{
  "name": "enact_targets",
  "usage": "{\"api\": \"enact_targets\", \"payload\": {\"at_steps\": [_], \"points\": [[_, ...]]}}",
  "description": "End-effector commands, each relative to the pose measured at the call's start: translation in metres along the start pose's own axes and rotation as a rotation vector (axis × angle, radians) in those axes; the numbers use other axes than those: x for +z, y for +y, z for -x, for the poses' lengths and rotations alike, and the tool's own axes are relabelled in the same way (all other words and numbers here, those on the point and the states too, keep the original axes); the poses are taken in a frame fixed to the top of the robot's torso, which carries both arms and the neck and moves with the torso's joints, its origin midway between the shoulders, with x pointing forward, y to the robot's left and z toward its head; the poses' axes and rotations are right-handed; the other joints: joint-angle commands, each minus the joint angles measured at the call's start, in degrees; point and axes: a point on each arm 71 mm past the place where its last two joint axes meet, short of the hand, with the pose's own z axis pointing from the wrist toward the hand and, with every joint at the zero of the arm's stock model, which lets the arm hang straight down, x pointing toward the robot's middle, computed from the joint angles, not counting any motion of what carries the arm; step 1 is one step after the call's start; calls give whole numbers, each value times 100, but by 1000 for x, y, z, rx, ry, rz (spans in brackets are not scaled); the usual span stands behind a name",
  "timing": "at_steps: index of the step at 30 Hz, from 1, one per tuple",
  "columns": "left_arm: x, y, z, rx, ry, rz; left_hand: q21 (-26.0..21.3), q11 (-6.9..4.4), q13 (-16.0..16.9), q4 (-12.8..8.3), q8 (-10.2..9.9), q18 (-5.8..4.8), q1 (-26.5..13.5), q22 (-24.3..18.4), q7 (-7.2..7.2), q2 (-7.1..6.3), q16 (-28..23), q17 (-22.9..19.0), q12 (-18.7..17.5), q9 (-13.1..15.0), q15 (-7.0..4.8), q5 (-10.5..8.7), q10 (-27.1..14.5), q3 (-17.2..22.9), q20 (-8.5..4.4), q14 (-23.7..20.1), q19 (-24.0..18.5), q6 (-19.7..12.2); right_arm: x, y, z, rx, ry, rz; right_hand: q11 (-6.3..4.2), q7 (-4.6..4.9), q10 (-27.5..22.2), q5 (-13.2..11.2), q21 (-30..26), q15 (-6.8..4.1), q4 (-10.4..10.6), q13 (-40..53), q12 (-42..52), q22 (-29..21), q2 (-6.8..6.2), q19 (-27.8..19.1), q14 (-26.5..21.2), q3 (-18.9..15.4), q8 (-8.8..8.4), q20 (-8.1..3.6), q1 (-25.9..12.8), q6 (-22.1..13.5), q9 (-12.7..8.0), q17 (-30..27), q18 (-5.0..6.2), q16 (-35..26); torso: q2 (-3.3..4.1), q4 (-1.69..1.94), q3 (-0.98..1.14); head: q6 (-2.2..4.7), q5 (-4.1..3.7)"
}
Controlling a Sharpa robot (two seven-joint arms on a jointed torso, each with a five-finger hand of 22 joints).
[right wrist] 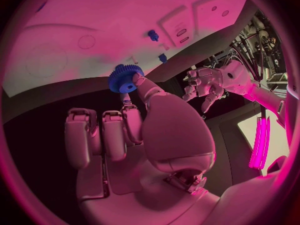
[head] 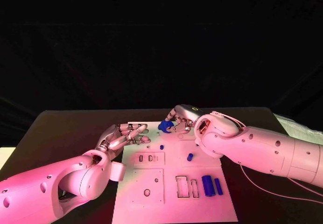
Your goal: Assemble the parts on the task board
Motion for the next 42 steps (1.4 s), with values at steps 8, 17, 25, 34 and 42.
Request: {"api": "enact_targets", "payload": {"at_steps": [8, 17, 25, 34, 42], "points": [[1, 0, 4, -59, -22, 9, -24, 7, 8, 6, -16, 59, -57, -12, 20, 7, -15, 17, -17, 3, 24, -19, -18, -36, 4, -28, 39, -6, 11, 12, -21, -46, 31, 27, -20, -132, -10, 56, 20, -37, 100, 153, -43, 371, -20, 2, 410, 142, 17, -44, -60, 341, 344, 490, -93, 7, 11, 43, -30, -20, 38], [0, 0, 6, -62, -28, 11, -27, 4, 9, 2, -14, 60, -55, -14, 17, 16, -17, 22, -14, 4, 23, -18, -13, -37, 4, -26, 41, 0, 18, 15, -35, -66, 61, 20, -15, -125, -23, 63, 17, -34, 96, 136, -68, 363, -55, -3, 404, 153, 0, -42, -81, 334, 339, 467, -92, -6, 14, 39, -21, -30, 69], [0, 0, 5, -63, -27, 13, -27, 4, 9, 2, -14, 60, -55, -14, 17, 16, -17, 22, -14, 4, 23, -18, -13, -37, 4, -26, 41, 0, 23, 16, -40, -74, 70, 15, 1, -105, -70, 41, 3, -23, 109, 71, -152, 332, -109, -26, 393, 157, -40, -35, -139, 300, 325, 421, -85, -34, 13, 22, -16, -38, 88], [0, 1, 5, -64, -25, 16, -27, 4, 9, 2, -14, 60, -55, -14, 17, 16, -17, 22, -14, 4, 23, -18, -13, -37, 4, -26, 41, 0, 25, 16, -43, -82, 76, 7, 151, 70, -236, -42, -30, 98, 175, -132, -413, 268, -337, -75, 386, 64, -316, 61, -338, -201, 226, 396, -73, -57, 11, 24, -16, -49, 78], [0, 1, 5, -65, -24, 21, -32, 3, 10, -8, -14, 61, -47, -16, 16, 23, -22, 30, -13, 5, 21, -18, -11, -39, 3, -25, 45, 3, 22, 15, -40, -70, 52, 4, 248, 160, -496, -79, -63, 191, 487, -466, -813, 206, -518, -123, 387, -373, -305, 165, -600, -693, 240, 435, -56, -47, 10, 22, -15, -34, 73]]}}
